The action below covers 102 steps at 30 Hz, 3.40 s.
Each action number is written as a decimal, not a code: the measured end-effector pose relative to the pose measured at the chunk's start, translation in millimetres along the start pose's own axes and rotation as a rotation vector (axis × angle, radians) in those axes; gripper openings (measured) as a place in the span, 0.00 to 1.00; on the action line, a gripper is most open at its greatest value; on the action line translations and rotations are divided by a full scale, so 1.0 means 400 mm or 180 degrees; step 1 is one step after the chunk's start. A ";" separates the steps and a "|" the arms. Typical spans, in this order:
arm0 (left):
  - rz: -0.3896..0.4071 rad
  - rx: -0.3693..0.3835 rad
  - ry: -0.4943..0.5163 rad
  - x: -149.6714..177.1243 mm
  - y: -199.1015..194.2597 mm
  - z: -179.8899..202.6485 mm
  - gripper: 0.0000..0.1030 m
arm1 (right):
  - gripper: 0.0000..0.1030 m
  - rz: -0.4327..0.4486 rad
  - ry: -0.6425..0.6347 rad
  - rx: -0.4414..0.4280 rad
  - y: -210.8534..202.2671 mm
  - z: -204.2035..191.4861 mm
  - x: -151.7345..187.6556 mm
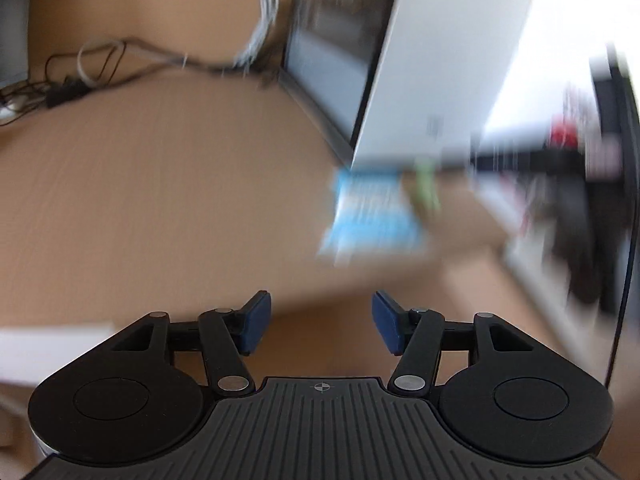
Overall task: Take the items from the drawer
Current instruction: 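Place the packet on the desktop with the left gripper while the right gripper grasps the green toy, then grasp the pink-and-teal toy with the left gripper while the right gripper releases the green toy, then lift the pink toy toward the desktop with the left gripper while the right gripper grasps the pink fluffy item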
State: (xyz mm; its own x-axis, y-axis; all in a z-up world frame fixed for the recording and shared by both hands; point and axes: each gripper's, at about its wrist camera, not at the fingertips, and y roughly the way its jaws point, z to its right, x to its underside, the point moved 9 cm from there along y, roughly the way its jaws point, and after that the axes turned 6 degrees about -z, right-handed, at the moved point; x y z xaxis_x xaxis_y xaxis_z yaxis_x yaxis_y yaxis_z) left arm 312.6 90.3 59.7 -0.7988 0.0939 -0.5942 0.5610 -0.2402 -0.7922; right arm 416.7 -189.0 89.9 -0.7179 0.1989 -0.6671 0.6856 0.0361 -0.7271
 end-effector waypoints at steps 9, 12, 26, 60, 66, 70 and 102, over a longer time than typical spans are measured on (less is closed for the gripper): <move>-0.1185 0.0673 0.0686 0.258 0.020 0.105 0.56 | 0.74 -0.0406 -0.0213 -0.0297 -0.071 -0.106 0.216; -0.1440 0.1030 0.0586 0.288 0.058 0.160 0.56 | 0.74 -0.0626 -0.0234 -0.0286 -0.090 -0.117 0.296; -0.2185 0.1163 0.0368 0.349 0.171 0.186 0.53 | 0.79 -0.0770 -0.0132 0.0076 -0.221 -0.010 0.414; -0.0234 -0.0381 -0.1103 0.197 -0.234 -0.166 0.49 | 0.24 -0.2856 -0.0619 -0.1316 0.111 -0.585 0.660; -0.0356 -0.0187 -0.0968 0.203 -0.194 -0.134 0.49 | 0.23 -0.2538 -0.0494 -0.1183 0.049 -0.498 0.610; -0.0424 -0.0057 -0.0826 0.195 -0.168 -0.099 0.49 | 0.23 -0.2326 -0.0222 -0.0979 0.018 -0.403 0.572; 0.0005 0.0104 0.0629 -0.288 0.311 0.319 0.55 | 0.23 -0.1194 0.0607 -0.0414 -0.166 -0.005 0.414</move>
State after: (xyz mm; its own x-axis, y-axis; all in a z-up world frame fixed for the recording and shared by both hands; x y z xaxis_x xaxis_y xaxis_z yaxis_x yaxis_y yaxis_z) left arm 446.7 -73.4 47.5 -0.7380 0.2805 -0.6138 0.5525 -0.2713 -0.7882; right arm 252.5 -156.6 27.8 -0.8933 0.3253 -0.3100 0.3999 0.2608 -0.8787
